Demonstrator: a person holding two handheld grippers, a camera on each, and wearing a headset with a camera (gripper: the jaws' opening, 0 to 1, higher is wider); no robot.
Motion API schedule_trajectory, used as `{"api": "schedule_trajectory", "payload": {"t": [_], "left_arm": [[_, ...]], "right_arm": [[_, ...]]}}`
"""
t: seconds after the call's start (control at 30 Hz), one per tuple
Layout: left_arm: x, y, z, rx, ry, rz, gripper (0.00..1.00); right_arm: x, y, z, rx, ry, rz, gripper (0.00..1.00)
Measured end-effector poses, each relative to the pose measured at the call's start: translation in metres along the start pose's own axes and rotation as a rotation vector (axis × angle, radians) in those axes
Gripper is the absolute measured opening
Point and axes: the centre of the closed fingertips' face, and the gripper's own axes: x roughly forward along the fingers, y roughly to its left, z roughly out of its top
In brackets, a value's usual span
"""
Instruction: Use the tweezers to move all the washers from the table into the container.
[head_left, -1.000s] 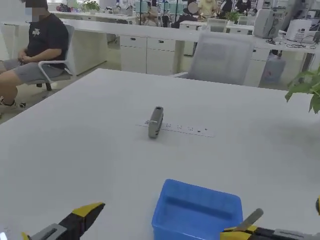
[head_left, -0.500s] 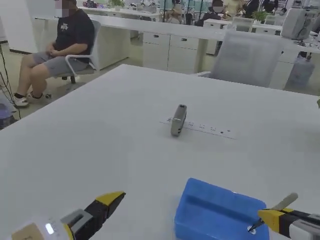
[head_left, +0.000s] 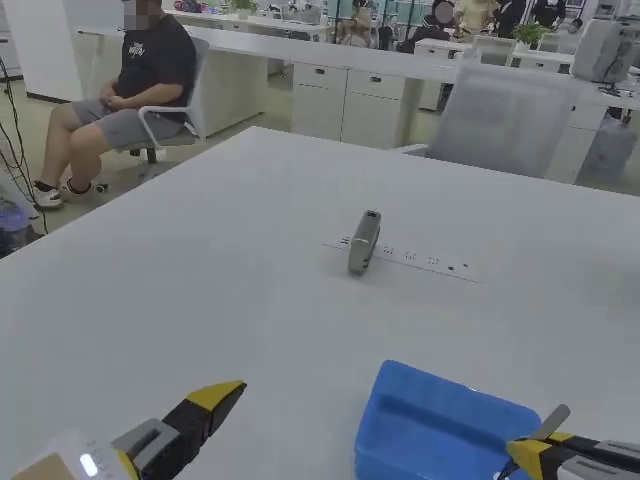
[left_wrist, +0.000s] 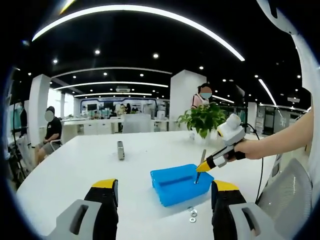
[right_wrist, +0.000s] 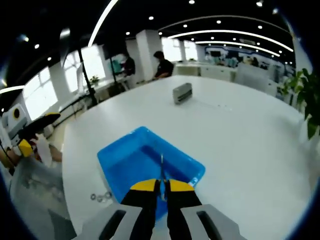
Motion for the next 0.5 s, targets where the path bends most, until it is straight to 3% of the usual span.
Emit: {"api": "schedule_trajectory", "payload": {"t": [0.37,0.5], "left_arm": [[0.0,0.001,-0.001,0.003,0.007,0.003,0.76],[0.0,0.001,-0.001,0.007,0.005,0.008,0.75]], "right_arm": [[0.0,0.003,0.0,-0.014,-0.006,0.006,0.04],[-0.008,0.012,0.009,-0.02,-0.032,0.01,0.04]]}}
